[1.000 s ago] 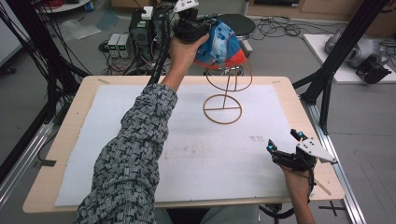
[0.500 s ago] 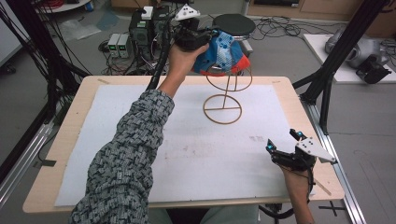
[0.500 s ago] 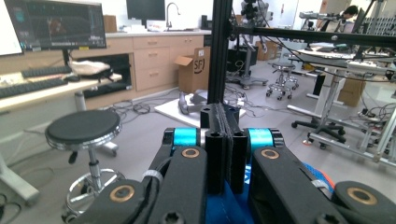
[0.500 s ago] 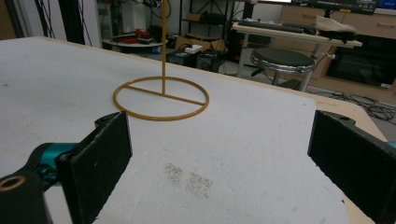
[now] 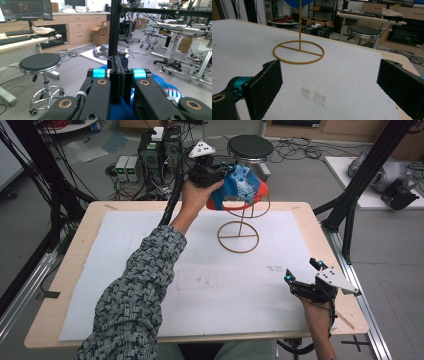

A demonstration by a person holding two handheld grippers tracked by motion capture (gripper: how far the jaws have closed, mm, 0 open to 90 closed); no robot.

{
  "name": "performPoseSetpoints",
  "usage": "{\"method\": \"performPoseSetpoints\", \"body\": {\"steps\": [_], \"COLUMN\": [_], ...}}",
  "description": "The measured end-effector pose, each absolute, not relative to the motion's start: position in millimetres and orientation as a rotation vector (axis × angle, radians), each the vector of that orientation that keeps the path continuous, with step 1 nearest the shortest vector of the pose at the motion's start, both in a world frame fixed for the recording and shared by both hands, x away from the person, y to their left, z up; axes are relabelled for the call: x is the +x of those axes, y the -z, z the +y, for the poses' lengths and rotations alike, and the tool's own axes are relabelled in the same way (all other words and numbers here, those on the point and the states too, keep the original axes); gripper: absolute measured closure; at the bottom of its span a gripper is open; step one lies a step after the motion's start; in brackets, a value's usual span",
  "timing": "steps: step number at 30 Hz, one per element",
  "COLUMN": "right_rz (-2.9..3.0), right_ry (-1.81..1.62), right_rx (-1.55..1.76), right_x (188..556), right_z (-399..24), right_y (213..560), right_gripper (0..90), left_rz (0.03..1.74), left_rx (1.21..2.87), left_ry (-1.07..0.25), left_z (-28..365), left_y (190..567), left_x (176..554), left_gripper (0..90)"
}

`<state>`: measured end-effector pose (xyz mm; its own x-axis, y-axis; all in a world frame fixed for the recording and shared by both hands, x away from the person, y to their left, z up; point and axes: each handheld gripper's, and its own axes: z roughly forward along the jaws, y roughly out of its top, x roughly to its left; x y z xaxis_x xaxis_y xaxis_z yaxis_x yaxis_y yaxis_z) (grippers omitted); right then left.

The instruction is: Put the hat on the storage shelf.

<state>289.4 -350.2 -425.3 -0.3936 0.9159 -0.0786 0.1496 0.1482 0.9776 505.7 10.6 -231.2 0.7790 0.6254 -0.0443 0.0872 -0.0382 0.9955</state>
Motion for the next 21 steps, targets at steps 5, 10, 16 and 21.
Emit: {"method": "performPoseSetpoints", "body": {"steps": [5,10,16,21], "right_rz": [1.688,1.687,1.69,1.689], "right_ry": [-1.315,-1.318,-1.317,-1.318], "right_rx": [1.035,1.038,1.038,1.04], "right_x": [289,290,290,290], "right_z": [-350,-350,-350,-350], "right_y": [425,426,426,426], "right_gripper": [5.4,5.4,5.4,5.4], "left_rz": [0.554,0.517,0.486,0.456], "left_rx": [1.589,1.611,1.627,1.64], "left_ry": [-0.474,-0.469,-0.454,-0.449], "left_z": [3,-8,-20,-31], "left_y": [232,233,235,236], "left_x": [500,493,487,481], "left_gripper": [88.7,88.7,88.4,88.4]}}
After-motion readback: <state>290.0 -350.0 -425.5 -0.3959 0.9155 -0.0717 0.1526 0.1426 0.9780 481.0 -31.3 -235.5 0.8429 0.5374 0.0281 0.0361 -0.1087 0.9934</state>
